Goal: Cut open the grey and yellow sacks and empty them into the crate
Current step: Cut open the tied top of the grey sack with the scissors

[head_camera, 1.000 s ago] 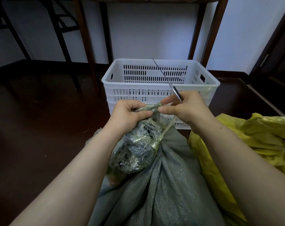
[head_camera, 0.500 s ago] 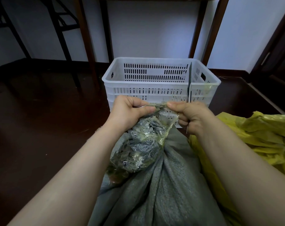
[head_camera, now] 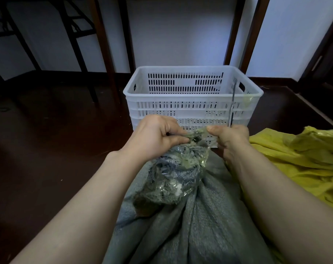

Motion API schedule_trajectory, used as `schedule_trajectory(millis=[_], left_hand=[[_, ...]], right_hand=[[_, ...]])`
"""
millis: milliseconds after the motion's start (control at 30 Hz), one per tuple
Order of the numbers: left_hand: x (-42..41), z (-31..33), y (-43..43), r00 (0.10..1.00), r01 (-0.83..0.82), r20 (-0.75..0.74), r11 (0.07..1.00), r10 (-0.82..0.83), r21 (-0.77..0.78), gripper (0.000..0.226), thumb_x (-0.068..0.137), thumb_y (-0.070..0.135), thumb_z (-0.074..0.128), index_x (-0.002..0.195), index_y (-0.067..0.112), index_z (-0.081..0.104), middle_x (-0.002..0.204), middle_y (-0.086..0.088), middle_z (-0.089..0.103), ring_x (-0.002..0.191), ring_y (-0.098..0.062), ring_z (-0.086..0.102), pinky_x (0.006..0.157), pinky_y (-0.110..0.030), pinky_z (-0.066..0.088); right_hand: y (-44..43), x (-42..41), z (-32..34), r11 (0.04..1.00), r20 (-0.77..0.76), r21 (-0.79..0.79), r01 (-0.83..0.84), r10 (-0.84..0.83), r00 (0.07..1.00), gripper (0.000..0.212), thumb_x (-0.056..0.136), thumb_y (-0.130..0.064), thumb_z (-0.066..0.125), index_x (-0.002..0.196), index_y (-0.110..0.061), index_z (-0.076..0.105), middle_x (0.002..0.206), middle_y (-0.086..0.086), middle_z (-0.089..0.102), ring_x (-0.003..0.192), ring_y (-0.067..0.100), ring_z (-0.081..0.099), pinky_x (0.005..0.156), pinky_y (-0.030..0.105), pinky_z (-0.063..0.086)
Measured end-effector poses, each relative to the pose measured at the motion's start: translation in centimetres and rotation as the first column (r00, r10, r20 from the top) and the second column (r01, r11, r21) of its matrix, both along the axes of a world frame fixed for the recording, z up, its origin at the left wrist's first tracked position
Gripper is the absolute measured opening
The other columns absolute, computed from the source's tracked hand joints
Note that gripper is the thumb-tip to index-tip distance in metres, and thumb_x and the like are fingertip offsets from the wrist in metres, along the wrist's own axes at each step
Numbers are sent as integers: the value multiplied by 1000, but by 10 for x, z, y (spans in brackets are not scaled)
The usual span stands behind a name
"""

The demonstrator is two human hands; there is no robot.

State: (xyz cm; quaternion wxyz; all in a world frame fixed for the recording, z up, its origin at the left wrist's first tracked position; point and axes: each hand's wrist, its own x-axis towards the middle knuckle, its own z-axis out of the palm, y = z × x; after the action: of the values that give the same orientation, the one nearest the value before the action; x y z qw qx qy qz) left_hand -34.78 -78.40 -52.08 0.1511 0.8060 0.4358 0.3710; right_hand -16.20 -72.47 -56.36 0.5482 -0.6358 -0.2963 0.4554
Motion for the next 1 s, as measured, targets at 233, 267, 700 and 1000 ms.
schedule_trajectory(millis=[233,267,700,1000], left_hand=[[-2,4,-5,998,-25,57,996,30,-86,6,71,19,82,71,14,78,65,5,67,63,-10,64,63,-29,52],[-2,3,-7,998,-23,54,995,28,-93,7,71,18,82,70,14,77,64,5,67,62,-10,64,63,-30,53],[1,23,7,904,-427,-161,852,395,-305,71,45,84,63,78,22,56,79,11,63,77,-9,60,69,-34,53],[6,-5,18,831,-245,329,826,449,-508,11,77,12,77,86,9,71,84,-9,72,81,-28,69,84,-46,55]], right_hand=[[5,2,-19,996,63,-15,93,-92,994,36,69,-10,82,96,1,60,95,10,65,78,23,58,75,34,49],[4,2,-21,995,68,-24,95,-93,993,42,69,-11,82,103,1,61,98,11,65,79,23,59,76,35,50],[-24,-30,58,896,-60,185,-404,421,905,10,79,-12,73,77,-14,64,62,3,67,33,7,44,34,14,30],[-26,-3,67,862,3,113,-495,498,867,19,80,-20,71,96,-10,69,86,13,72,27,2,23,30,11,17]])
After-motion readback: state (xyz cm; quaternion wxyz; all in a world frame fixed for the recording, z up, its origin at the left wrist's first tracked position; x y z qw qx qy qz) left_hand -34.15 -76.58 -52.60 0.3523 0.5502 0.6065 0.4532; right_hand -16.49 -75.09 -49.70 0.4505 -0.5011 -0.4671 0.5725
